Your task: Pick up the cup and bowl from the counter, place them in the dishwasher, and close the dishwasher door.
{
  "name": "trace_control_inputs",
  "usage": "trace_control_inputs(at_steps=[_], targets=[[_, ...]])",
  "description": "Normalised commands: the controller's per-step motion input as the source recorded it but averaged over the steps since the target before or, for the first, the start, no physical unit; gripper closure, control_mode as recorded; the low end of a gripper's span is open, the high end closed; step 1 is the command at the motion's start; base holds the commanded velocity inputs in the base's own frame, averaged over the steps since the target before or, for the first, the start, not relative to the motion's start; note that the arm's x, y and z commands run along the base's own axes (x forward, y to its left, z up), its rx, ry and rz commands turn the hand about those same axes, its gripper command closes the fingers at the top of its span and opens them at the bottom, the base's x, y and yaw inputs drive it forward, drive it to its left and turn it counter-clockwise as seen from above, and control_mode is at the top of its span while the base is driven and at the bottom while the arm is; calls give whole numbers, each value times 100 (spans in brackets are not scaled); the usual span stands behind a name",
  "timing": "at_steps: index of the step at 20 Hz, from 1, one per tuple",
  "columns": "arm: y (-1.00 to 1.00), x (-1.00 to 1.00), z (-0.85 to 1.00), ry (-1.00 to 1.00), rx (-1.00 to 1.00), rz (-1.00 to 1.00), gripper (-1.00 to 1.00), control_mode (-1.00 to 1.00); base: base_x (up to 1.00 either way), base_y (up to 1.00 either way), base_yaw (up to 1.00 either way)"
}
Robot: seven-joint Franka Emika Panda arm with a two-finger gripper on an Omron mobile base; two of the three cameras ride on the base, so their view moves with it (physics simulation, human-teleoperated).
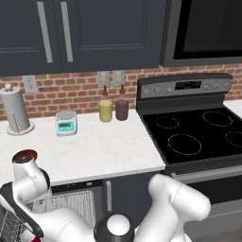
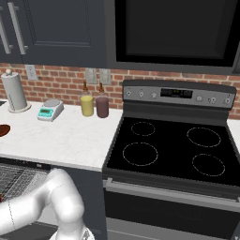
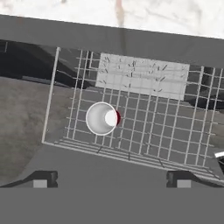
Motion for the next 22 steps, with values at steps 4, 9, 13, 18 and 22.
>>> trace_control_inputs(at_steps=[4,9,13,18,22], targets=[[-30,32,99,6,0,0,-100,-100,0,0,0],[-59,78,70,23,1,0,-100,-100,0,0,0],[-53,97,44,35,1,-1,-100,-100,0,0,0],[-21,79,14,31,0,0,-100,-100,0,0,0],[-1,31,0,2,0,0,-100,-100,0,0,0]])
